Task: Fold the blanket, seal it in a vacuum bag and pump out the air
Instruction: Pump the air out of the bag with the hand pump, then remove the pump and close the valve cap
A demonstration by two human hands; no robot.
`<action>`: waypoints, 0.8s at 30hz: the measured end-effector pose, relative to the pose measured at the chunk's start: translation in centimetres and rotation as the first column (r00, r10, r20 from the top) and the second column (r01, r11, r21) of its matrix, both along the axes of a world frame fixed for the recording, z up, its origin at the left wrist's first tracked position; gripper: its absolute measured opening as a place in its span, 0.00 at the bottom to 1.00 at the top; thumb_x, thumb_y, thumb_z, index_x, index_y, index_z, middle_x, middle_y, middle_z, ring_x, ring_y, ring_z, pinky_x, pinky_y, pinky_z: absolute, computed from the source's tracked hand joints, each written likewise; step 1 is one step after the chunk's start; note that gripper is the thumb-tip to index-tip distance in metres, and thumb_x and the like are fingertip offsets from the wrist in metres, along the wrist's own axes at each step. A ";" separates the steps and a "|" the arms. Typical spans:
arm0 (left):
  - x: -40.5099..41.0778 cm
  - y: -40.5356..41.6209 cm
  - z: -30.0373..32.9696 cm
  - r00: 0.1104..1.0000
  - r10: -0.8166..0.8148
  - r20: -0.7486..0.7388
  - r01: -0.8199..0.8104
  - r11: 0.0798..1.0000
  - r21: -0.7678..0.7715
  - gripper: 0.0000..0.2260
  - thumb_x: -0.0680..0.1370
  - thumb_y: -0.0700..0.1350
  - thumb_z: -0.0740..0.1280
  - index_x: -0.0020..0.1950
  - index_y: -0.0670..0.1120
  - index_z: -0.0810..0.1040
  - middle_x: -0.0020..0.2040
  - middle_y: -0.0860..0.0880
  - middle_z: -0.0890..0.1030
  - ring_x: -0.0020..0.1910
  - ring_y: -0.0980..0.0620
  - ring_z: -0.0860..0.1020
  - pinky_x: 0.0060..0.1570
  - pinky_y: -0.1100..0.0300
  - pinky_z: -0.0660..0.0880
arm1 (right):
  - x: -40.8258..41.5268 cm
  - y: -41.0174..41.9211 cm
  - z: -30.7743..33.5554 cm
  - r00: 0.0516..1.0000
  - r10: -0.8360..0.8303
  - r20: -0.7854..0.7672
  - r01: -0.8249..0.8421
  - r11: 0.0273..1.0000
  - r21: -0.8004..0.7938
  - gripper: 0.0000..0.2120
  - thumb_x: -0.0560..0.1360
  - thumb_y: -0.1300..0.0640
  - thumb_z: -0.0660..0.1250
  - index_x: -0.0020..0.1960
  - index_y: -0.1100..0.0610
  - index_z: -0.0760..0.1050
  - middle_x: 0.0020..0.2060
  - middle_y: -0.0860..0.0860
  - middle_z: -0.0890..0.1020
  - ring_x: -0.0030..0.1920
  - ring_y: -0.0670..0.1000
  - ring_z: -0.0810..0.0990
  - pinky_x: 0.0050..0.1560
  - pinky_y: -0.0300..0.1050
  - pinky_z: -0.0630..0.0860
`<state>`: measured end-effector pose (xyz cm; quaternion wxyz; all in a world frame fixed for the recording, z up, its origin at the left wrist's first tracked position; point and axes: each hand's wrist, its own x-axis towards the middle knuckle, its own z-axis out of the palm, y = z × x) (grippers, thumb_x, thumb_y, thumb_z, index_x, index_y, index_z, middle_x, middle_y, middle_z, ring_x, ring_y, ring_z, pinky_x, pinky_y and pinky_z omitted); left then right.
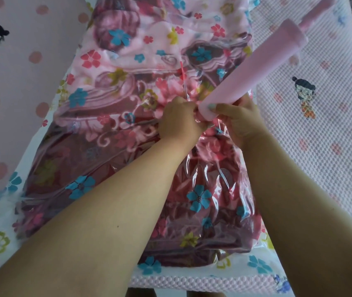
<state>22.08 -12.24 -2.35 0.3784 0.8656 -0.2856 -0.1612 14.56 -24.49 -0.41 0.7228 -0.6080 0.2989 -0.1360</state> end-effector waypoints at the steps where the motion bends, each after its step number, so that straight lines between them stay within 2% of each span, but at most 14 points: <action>1: -0.2 -0.1 0.2 1.000 -0.010 0.017 0.010 1.000 -0.002 0.19 0.68 0.56 0.76 0.55 0.48 0.82 0.50 0.47 0.77 0.50 0.47 0.76 0.47 0.50 0.77 | -0.2 -0.2 0.4 1.000 -0.012 0.004 0.012 1.000 -0.005 0.21 0.65 0.69 0.70 0.56 0.59 0.71 0.43 0.51 0.80 0.49 0.54 0.79 0.49 0.47 0.78; 5: -1.8 -1.1 1.2 0.995 -0.094 0.044 0.094 0.996 0.006 0.21 0.66 0.56 0.77 0.55 0.48 0.82 0.50 0.50 0.79 0.49 0.50 0.76 0.48 0.56 0.75 | -2.0 -0.9 1.6 0.997 -0.063 -0.046 0.060 0.996 -0.073 0.21 0.62 0.64 0.72 0.54 0.55 0.73 0.45 0.55 0.80 0.44 0.52 0.79 0.39 0.43 0.76; 9: -4.1 -3.2 2.3 0.968 -0.234 -0.092 0.230 0.972 -0.055 0.18 0.68 0.53 0.77 0.54 0.47 0.81 0.46 0.53 0.79 0.44 0.53 0.77 0.44 0.61 0.72 | -5.1 -3.2 2.4 0.972 -0.201 -0.120 0.188 0.975 -0.116 0.22 0.60 0.59 0.73 0.53 0.55 0.75 0.43 0.52 0.81 0.44 0.53 0.82 0.43 0.49 0.80; 12: -5.9 -5.2 2.6 0.933 -0.313 -0.176 0.307 0.950 -0.058 0.19 0.70 0.55 0.75 0.55 0.46 0.80 0.47 0.52 0.79 0.45 0.52 0.77 0.45 0.61 0.73 | -8.8 -5.6 2.0 0.925 -0.287 -0.247 0.247 0.952 -0.181 0.22 0.62 0.57 0.74 0.54 0.57 0.75 0.45 0.54 0.82 0.44 0.54 0.82 0.38 0.47 0.79; 15: -7.7 -7.3 2.6 0.917 -0.325 -0.232 0.322 0.945 -0.054 0.19 0.74 0.51 0.72 0.62 0.44 0.78 0.48 0.51 0.79 0.48 0.51 0.78 0.52 0.58 0.75 | -13.0 -8.1 0.3 0.842 -0.365 -0.399 0.290 0.927 -0.237 0.20 0.66 0.58 0.76 0.55 0.60 0.76 0.45 0.56 0.83 0.41 0.55 0.82 0.33 0.45 0.76; 17: -8.9 -8.7 2.3 0.899 -0.343 -0.274 0.348 0.937 -0.031 0.18 0.76 0.48 0.69 0.64 0.43 0.76 0.47 0.52 0.78 0.49 0.51 0.78 0.55 0.56 0.75 | -15.6 -9.6 -1.4 0.762 -0.388 -0.519 0.254 0.915 -0.312 0.19 0.67 0.55 0.76 0.54 0.61 0.76 0.44 0.56 0.83 0.40 0.55 0.82 0.36 0.49 0.79; 20: -10.6 -10.3 1.5 0.886 -0.365 -0.285 0.386 0.922 0.018 0.12 0.77 0.48 0.67 0.59 0.45 0.77 0.45 0.53 0.78 0.47 0.50 0.78 0.51 0.55 0.76 | -18.8 -11.3 -3.5 0.628 -0.387 -0.675 0.172 0.915 -0.365 0.22 0.67 0.50 0.76 0.56 0.61 0.77 0.45 0.57 0.83 0.43 0.58 0.82 0.47 0.55 0.80; 21: -11.1 -10.6 1.2 0.887 -0.361 -0.288 0.385 0.922 0.031 0.10 0.77 0.49 0.67 0.56 0.47 0.77 0.45 0.52 0.78 0.47 0.50 0.78 0.50 0.55 0.76 | -19.6 -11.6 -4.1 0.587 -0.377 -0.717 0.143 0.919 -0.366 0.23 0.67 0.48 0.75 0.57 0.61 0.77 0.46 0.58 0.83 0.44 0.59 0.82 0.49 0.56 0.80; 24: -12.2 -11.4 0.5 0.893 -0.345 -0.291 0.378 0.923 0.067 0.12 0.78 0.51 0.67 0.57 0.46 0.77 0.46 0.54 0.77 0.47 0.51 0.78 0.49 0.56 0.76 | -21.6 -12.2 -5.2 0.476 -0.334 -0.814 0.030 0.931 -0.365 0.24 0.68 0.46 0.73 0.58 0.60 0.76 0.45 0.57 0.83 0.45 0.59 0.82 0.49 0.54 0.80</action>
